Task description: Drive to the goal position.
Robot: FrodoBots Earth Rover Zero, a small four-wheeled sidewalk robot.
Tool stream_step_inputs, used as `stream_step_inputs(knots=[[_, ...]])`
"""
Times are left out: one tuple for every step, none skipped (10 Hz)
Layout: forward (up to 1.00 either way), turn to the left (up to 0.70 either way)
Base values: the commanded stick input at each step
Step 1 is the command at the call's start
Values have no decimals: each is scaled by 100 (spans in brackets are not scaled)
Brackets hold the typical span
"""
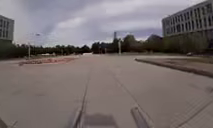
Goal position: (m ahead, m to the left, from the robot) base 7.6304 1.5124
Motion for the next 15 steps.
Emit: stream_step_inputs(knots=[[100, 0], [100, 0], [100, 0], [100, 0], [100, 0], [100, 0], [100, 0], [100, 0], [100, 0], [100, 0], [100, 0], [100, -13], [100, -27], [100, -13], [100, 0]])
